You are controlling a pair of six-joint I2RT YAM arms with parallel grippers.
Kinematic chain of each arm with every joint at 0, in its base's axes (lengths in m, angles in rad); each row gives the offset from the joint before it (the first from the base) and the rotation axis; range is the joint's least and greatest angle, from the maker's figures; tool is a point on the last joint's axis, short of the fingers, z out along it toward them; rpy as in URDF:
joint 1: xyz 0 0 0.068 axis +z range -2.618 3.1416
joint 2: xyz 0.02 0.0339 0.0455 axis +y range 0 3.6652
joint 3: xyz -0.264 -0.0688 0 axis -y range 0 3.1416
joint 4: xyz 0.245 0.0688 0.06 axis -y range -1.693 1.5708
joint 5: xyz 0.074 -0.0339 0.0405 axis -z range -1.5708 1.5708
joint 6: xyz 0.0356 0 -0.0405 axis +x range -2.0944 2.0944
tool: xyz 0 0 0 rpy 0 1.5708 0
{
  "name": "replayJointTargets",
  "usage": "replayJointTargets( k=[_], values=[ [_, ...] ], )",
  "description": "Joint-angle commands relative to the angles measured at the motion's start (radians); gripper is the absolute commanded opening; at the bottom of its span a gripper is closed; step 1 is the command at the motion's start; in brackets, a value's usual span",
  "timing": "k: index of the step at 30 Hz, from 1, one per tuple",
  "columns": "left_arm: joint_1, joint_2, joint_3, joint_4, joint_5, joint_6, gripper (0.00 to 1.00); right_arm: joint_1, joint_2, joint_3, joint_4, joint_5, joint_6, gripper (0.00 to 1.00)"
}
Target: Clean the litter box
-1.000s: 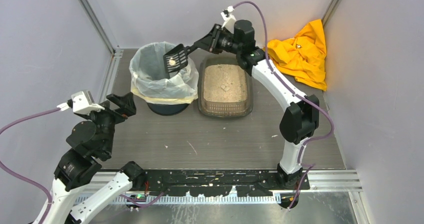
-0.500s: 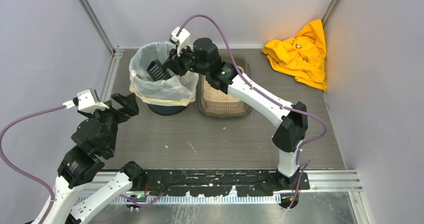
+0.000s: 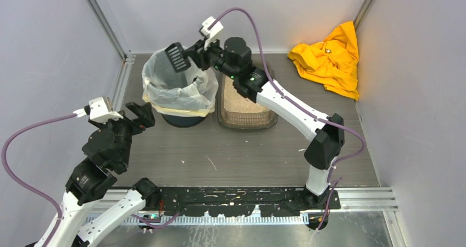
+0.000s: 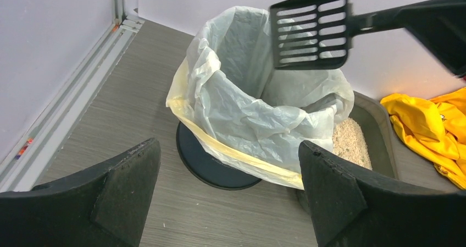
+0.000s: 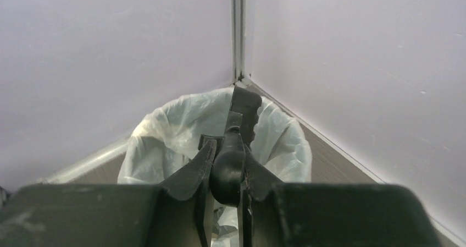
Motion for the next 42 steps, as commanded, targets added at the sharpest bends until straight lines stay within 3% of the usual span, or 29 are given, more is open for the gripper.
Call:
replayJointTargets(
  k=[1, 5, 9, 12, 21, 23, 42],
  values=[
    [0.0, 0.031, 0.0, 0.043, 0.021, 0.006, 0.95, -0.119, -0.177, -0.075, 0.24, 0.059, 0.219, 0.01],
    [-0.001, 0.069, 0.018, 0.034, 0.096, 0.011, 0.95, -0.301, -0.282, -0.209, 0.261, 0.168, 0.402, 0.01],
    [0.0, 0.138, 0.044, 0.029, 0.19, 0.019, 0.95, -0.51, -0.367, -0.407, 0.239, 0.141, 0.581, 0.01],
    [0.0, 0.192, 0.042, 0.041, 0.231, 0.005, 0.95, -0.576, -0.401, -0.52, 0.185, 0.134, 0.583, 0.01],
    [-0.001, 0.271, 0.041, 0.097, 0.289, -0.009, 0.95, -0.544, -0.367, -0.537, -0.16, 0.116, 0.396, 0.01],
    [-0.001, 0.284, 0.041, 0.1, 0.297, -0.01, 0.95, -0.517, -0.344, -0.521, -0.207, 0.174, 0.341, 0.01],
    [0.0, 0.312, 0.019, 0.113, 0.271, 0.004, 0.95, -0.474, -0.014, -0.243, -0.228, 0.292, 0.284, 0.01]
  ],
)
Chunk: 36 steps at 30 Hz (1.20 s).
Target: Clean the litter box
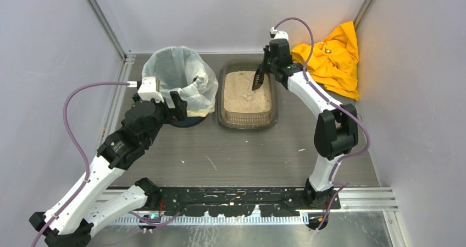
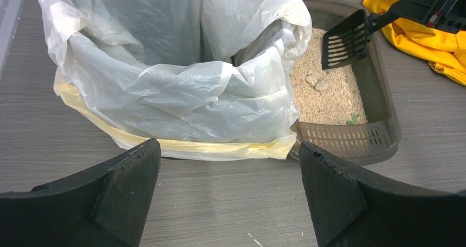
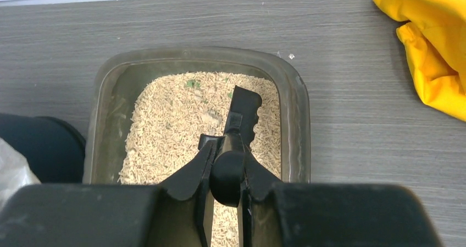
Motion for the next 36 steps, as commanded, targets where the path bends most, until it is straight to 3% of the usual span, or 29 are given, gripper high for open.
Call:
replayJointTargets(
  k=[1, 14, 22, 36],
  values=[
    [0.001, 0.001, 0.007, 0.051, -0.024, 0.011, 0.95, -0.001, 0.04, 0.084, 0.044, 0.025, -0.018, 0.01],
    [0.001, 0.02, 0.0, 0.063, -0.018, 0.014, 0.95, -0.071, 0.075, -0.05, 0.224, -0.292, 0.216, 0.01],
    [0.001, 0.013, -0.011, 0.066, -0.01, 0.011, 0.95, -0.112, 0.115, -0.162, 0.424, -0.454, 0.355, 0.01],
    [0.001, 0.018, -0.015, 0.075, 0.011, 0.005, 0.95, -0.155, 0.129, -0.263, 0.657, -0.593, 0.507, 0.01]
  ],
)
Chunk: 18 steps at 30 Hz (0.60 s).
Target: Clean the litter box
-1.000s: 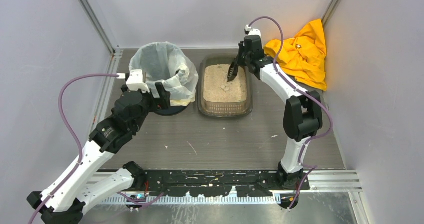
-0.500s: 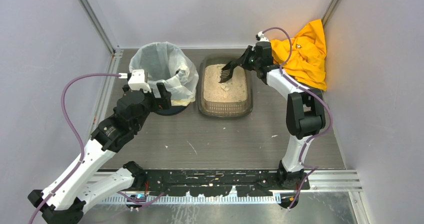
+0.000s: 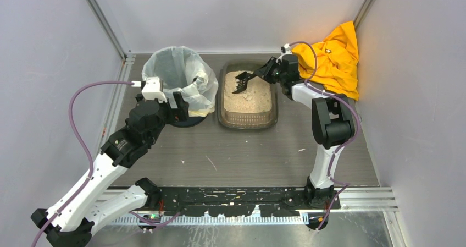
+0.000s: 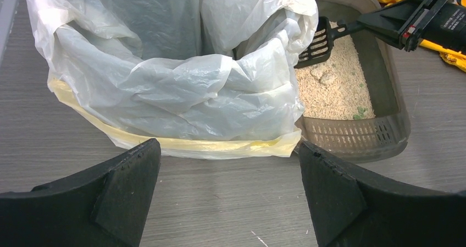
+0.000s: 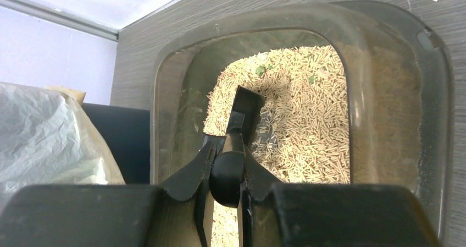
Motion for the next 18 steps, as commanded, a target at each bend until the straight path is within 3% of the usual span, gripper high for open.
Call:
replayJointTargets(
  k=[1, 18],
  values=[
    [0.001, -0.004, 0.002, 0.066, 0.012, 0.001, 0.95, -0.034, -0.029, -0.033, 0.167, -0.118, 0.118, 0.01],
    [0.001, 0.008, -0.002, 0.078, 0.039, -0.006, 0.95, -0.164, -0.264, -0.229, 0.284, -0.213, 0.202, 0.01]
  ],
)
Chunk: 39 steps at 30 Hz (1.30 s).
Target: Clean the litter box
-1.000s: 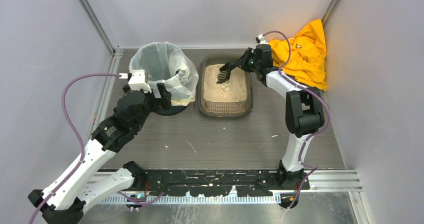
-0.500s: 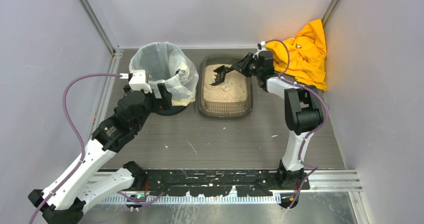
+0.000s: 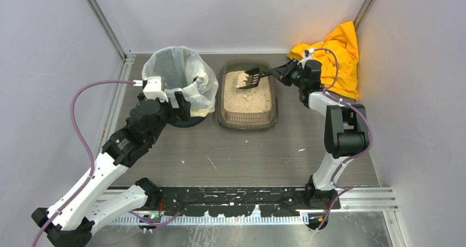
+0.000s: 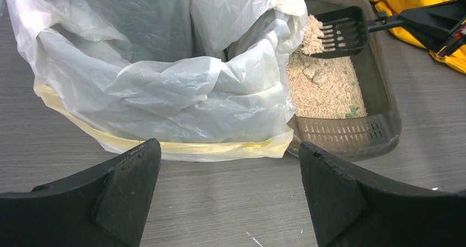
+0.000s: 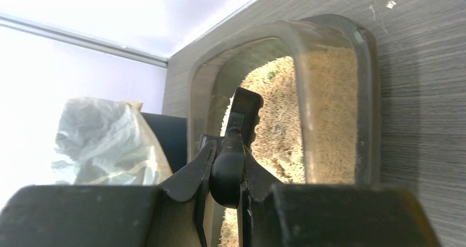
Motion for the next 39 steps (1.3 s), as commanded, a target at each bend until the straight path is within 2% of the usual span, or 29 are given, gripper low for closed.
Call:
replayJointTargets(
  k=[1, 5, 8, 15, 24, 32, 39],
  values=[
    [0.001, 0.002, -0.001, 0.059, 0.012, -0.004, 0.95, -0.003, -0.153, -0.032, 0.09, -0.045, 0.009, 0.01],
    [0.001, -0.008, -0.006, 0.058, 0.015, -0.006, 0.95, -0.027, -0.221, -0.086, 0.077, -0.039, -0.012, 0.01],
    [0.0, -0.008, -0.006, 0.06, 0.02, -0.005, 0.95, -0.073, -0.23, -0.137, 0.16, -0.085, 0.033, 0.01],
    [0.001, 0.002, 0.001, 0.061, 0.044, -0.001, 0.95, -0.141, -0.197, -0.273, 0.414, -0.139, 0.184, 0.01],
    [0.001, 0.007, -0.005, 0.076, 0.055, -0.001, 0.95, -0.178, -0.024, -0.359, 0.879, -0.172, 0.507, 0.01],
    [0.001, -0.003, -0.012, 0.078, 0.048, -0.001, 0.94, -0.197, 0.01, -0.38, 0.962, -0.197, 0.547, 0.01],
    [0.0, 0.04, -0.001, 0.084, 0.091, -0.019, 0.94, -0.19, -0.002, -0.377, 0.936, -0.183, 0.512, 0.01]
  ],
)
